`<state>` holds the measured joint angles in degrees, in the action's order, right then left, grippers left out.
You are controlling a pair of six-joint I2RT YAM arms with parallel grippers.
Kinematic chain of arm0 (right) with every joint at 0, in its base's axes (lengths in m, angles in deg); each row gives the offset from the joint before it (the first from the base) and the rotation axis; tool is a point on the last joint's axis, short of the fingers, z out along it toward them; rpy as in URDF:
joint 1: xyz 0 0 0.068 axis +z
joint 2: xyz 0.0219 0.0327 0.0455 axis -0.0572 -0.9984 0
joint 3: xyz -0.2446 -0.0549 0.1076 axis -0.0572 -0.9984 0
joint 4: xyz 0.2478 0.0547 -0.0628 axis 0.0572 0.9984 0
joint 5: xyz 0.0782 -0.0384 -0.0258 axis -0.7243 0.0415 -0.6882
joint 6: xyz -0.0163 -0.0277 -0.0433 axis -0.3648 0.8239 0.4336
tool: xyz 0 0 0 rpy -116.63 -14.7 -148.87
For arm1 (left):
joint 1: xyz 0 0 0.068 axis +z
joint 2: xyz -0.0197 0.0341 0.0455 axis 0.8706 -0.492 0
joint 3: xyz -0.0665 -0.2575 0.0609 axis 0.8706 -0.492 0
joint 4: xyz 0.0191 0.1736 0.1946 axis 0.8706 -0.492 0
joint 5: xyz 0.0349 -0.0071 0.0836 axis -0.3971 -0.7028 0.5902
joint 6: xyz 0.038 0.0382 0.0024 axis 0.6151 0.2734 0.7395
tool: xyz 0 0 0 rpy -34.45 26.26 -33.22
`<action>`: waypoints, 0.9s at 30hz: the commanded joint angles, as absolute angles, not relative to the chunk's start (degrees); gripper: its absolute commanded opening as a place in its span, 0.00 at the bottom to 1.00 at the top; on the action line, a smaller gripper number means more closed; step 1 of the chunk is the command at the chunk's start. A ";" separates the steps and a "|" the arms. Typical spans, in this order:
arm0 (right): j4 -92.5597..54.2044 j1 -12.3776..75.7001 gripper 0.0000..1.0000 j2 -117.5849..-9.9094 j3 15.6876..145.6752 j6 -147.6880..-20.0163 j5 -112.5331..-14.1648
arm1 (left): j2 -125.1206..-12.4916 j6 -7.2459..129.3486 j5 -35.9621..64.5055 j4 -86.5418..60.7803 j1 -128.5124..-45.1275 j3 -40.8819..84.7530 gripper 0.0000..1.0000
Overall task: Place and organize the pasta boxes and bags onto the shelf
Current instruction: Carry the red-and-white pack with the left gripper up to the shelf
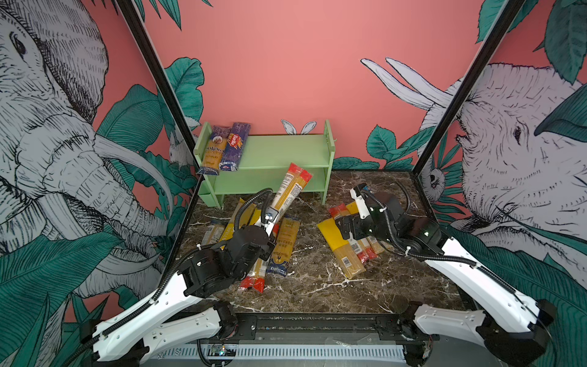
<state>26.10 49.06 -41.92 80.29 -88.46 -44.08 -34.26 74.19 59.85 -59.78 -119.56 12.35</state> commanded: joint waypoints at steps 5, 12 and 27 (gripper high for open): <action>24.74 49.33 0.99 -43.38 84.18 -86.68 -44.46 | -41.07 80.37 70.49 -50.35 -118.71 26.07 0.00; 23.96 49.33 0.99 -45.61 87.49 -84.98 -45.56 | -48.68 80.91 65.74 -47.29 -110.58 34.55 0.00; 22.98 47.21 0.99 -48.01 92.22 -82.74 -45.79 | -66.27 71.88 47.59 -44.87 -86.99 48.65 0.00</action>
